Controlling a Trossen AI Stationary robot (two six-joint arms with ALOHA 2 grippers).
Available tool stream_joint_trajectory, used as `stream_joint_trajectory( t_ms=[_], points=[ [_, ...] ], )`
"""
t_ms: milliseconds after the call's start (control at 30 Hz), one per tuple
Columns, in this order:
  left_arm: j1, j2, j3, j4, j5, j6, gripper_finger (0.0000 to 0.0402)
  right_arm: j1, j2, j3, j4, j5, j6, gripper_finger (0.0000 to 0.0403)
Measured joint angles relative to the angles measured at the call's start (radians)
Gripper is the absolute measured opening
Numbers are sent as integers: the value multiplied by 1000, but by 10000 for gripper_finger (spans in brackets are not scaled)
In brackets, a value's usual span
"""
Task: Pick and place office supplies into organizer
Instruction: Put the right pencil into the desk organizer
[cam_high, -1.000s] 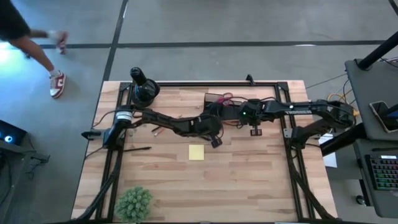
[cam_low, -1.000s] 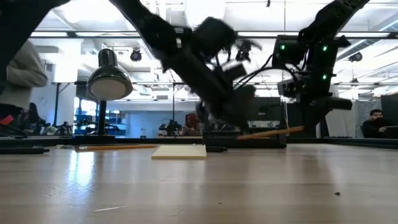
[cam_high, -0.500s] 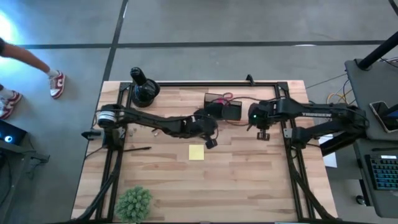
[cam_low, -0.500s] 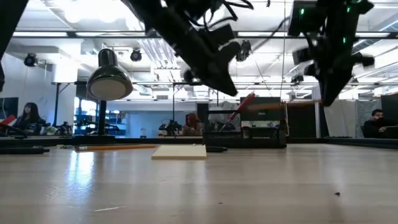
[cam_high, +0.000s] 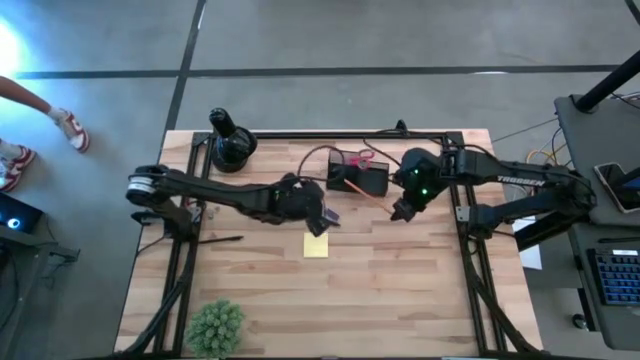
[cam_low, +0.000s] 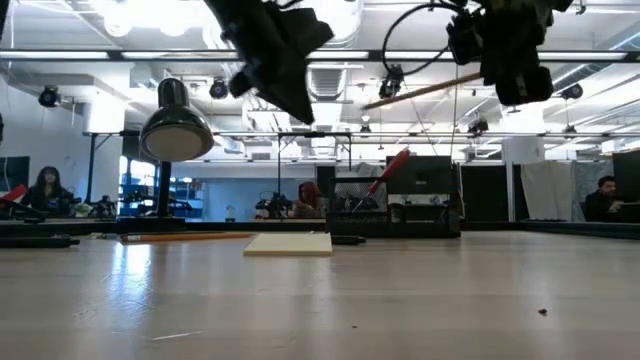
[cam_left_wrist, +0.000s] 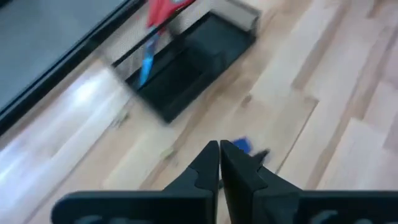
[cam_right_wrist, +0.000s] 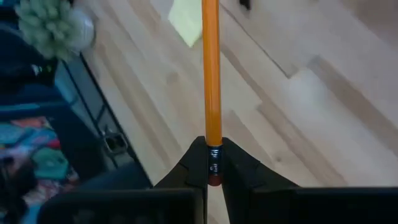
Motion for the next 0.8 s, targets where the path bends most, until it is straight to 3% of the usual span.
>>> stream_joint_trajectory(
  t_ms=[167,333,400,500,567,667,800],
  points=[
    [-26,-32,-2,-171,23,-176,0,11,26,87,-138,164,-167,19],
    [-58,-49,-21,-226,79,-311,0,-23,13,130,175,110,139,20],
    [-70,-54,-32,-232,80,-345,0,-45,15,128,299,41,216,20],
    [-92,-56,-45,-236,81,-358,0,-79,32,124,228,-32,155,19],
    [-110,-57,-49,-245,80,-359,0,-89,42,137,76,63,-4,19],
    [-142,-58,-49,-302,84,-360,0,-77,45,204,-96,371,-243,19],
    [-181,-65,-49,-455,104,-361,0,-52,49,283,-180,677,-381,18]
  ],
)
